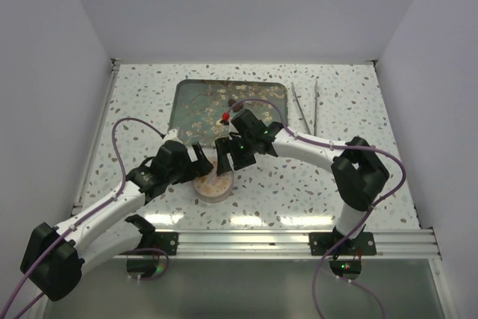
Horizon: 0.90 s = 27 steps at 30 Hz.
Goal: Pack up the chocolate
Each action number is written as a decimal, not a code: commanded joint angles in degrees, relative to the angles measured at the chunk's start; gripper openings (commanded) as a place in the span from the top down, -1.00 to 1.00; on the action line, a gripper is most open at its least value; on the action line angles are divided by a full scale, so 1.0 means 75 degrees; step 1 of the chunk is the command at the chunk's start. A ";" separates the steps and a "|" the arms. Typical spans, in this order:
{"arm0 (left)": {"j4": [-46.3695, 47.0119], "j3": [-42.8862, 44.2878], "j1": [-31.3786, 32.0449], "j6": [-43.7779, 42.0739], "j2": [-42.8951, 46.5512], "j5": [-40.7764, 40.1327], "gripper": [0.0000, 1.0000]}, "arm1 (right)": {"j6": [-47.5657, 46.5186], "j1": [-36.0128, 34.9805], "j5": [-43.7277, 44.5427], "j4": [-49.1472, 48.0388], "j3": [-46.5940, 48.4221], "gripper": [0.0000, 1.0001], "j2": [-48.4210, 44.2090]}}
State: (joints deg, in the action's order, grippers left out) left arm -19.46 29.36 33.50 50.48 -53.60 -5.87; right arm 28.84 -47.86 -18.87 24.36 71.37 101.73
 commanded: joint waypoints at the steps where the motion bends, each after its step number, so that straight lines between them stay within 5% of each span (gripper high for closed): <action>1: -0.0159 0.0268 -0.0013 0.0137 0.0093 -0.0260 -1.00 | -0.0119 0.0076 0.0184 -0.0166 0.0175 -0.50 -0.0181; 27: -0.0124 0.0245 -0.0025 0.0289 -0.0306 -0.0495 -1.00 | -0.0213 0.0263 0.0477 -0.0283 0.0503 -0.57 0.0346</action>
State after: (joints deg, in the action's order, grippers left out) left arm -21.04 29.41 33.50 51.70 -55.51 -7.84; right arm 28.01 -46.52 -17.02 23.66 73.34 103.92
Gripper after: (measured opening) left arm 0.999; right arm 0.780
